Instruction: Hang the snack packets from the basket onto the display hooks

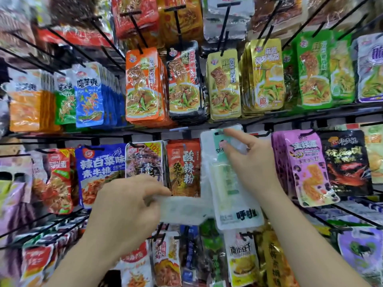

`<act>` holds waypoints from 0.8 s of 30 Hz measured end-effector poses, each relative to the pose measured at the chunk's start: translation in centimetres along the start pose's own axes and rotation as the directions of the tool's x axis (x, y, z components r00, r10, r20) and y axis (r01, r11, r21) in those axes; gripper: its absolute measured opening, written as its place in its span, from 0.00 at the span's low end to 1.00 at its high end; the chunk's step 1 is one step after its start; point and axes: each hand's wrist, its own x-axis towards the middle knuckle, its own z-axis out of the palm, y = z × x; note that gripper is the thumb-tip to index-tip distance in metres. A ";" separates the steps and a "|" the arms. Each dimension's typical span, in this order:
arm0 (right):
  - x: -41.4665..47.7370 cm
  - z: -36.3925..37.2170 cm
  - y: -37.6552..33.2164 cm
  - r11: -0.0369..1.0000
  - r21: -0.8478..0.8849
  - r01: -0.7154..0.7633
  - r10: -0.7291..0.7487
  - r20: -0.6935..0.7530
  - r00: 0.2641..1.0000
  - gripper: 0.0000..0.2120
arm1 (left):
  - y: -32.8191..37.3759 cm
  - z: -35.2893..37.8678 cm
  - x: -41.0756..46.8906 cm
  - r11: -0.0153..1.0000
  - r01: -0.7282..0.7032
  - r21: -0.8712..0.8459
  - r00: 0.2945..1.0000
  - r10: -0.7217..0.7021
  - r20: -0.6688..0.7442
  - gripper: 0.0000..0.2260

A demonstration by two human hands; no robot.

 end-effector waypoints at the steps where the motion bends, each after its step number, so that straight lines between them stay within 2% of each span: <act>1: 0.0 0.1 0.0 1.000 0.009 0.000 0.000 -0.010 1.000 0.14 | 0.3 -0.1 0.3 1.000 0.008 -0.027 0.999 -0.009 -0.032 0.12; 4: -0.3 0.3 0.6 0.998 0.057 -0.041 0.042 -0.027 0.999 0.15 | 0.9 0.6 2.0 0.996 -0.086 0.012 0.986 0.087 -0.141 0.15; 6: -0.6 0.4 1.1 0.998 0.033 -0.045 0.046 -0.022 0.999 0.16 | 1.6 1.2 3.5 0.992 -0.122 0.016 0.982 0.123 -0.142 0.17; 8: -0.6 0.4 1.2 0.999 -0.042 -0.022 0.021 -0.017 1.000 0.18 | 2.8 2.0 5.3 0.992 -0.117 0.040 0.991 0.119 -0.063 0.18; 11: -0.4 0.4 1.1 0.995 -0.095 0.002 -0.002 -0.002 1.000 0.19 | 3.6 4.7 7.3 0.978 -0.119 0.169 0.988 0.100 0.120 0.23; 14: -0.3 0.5 1.7 0.999 -0.047 -0.027 0.027 -0.004 1.000 0.19 | 3.3 6.8 8.4 0.993 -0.041 0.114 0.971 0.013 0.238 0.26; 17: -0.3 0.7 2.7 0.993 -0.099 -0.061 0.065 0.040 0.997 0.22 | 3.0 8.0 8.7 0.996 -0.007 0.090 0.969 -0.016 0.248 0.28; 20: 0.1 0.9 3.4 0.978 -0.207 -0.030 0.046 0.076 0.996 0.27 | 3.0 8.9 8.8 0.995 0.014 0.096 0.973 -0.036 0.227 0.32; 24: -0.2 1.2 4.1 0.937 -0.348 0.021 0.036 0.157 0.987 0.31 | 3.0 9.9 9.0 0.988 0.069 0.137 0.946 -0.108 0.305 0.37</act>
